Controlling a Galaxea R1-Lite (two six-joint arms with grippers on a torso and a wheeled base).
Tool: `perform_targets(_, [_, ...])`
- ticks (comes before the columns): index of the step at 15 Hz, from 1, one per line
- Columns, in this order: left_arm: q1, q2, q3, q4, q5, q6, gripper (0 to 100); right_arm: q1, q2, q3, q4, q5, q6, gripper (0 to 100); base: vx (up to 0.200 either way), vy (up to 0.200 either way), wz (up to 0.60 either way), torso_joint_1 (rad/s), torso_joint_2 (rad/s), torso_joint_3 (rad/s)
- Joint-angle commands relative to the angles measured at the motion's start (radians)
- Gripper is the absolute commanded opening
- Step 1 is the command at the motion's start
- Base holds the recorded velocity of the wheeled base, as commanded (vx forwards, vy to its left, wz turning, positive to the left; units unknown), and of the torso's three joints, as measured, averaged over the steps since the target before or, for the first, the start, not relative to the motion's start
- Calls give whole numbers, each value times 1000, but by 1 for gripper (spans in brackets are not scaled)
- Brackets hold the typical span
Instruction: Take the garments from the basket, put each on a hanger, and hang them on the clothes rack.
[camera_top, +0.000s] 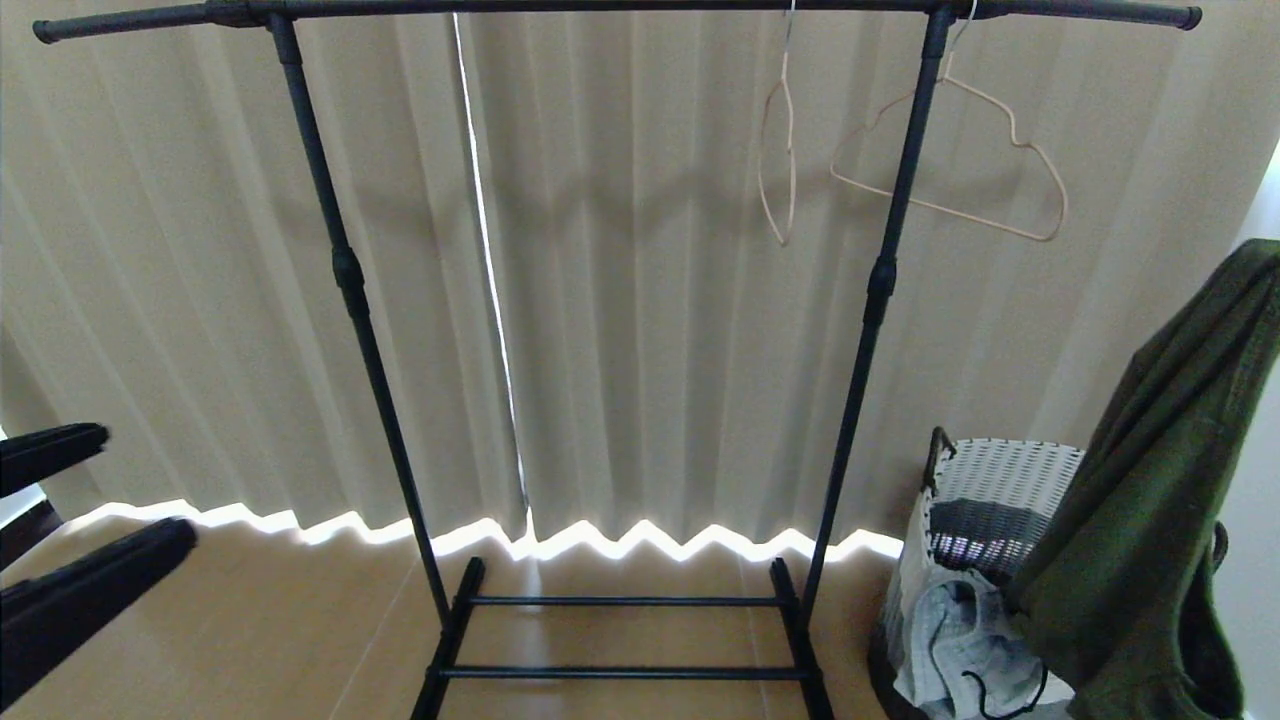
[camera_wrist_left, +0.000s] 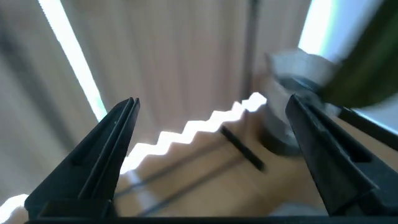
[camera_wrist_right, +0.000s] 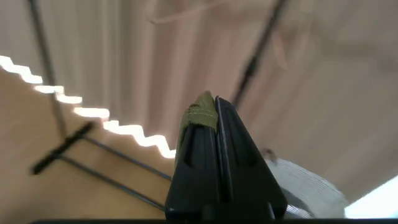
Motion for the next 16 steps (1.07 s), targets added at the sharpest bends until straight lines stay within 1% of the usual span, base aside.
perform_targets(1, [-185, 299, -61, -77, 11, -14, 100, 96, 125, -52, -11, 0, 43, 0, 0, 0, 0, 0, 0, 0])
perform_targets(2, [-222, 336, -69, -102, 17, -25, 100, 121, 138, -55, -14, 0, 68, 0, 0, 0, 0, 0, 0, 0])
perform_targets(3, [-301, 420, -87, -163, 46, -46, 100, 155, 157, -55, -16, -2, 110, 0, 0, 0, 0, 0, 0, 0])
perform_targets(4, [-366, 485, -107, -198, 86, -54, 100, 168, 172, -54, -16, 0, 120, 0, 0, 0, 0, 0, 0, 0])
perform_targets(5, [-429, 551, -127, -223, 142, -61, 100, 179, 187, -51, -17, 0, 123, 0, 0, 0, 0, 0, 0, 0])
perform_targets(6, [-449, 568, -133, -229, 158, -65, 100, 182, 192, -51, -17, 0, 124, 0, 0, 0, 0, 0, 0, 0])
perform_targets(7, [-551, 657, -167, -261, 222, -98, 100, 198, 213, -54, -17, 0, 143, 0, 0, 0, 0, 0, 0, 0])
perform_targets(8, [-599, 700, -187, -272, 241, -127, 100, 210, 223, -55, -25, 0, 158, 0, 0, 0, 0, 0, 0, 0])
perform_targets(10, [-689, 804, -248, -280, 290, -181, 100, 245, 226, -45, -86, 0, 183, 0, 0, 0, 0, 0, 0, 0])
perform_targets(12, [-752, 902, -314, -283, 359, -226, 100, 262, 224, -51, -96, 0, 186, 0, 0, 0, 0, 0, 0, 0])
perform_targets(13, [-768, 922, -332, -287, 373, -239, 100, 267, 223, -51, -96, 0, 186, 0, 0, 0, 0, 0, 0, 0])
perform_targets(14, [-798, 970, -378, -303, 386, -270, 100, 271, 220, -52, -96, 0, 186, 0, 0, 0, 0, 0, 0, 0])
perform_targets(16, [-805, 1033, -428, -318, 388, -278, 100, 273, 217, -54, -97, 1, 187, 0, 0, 0, 0, 0, 0, 0])
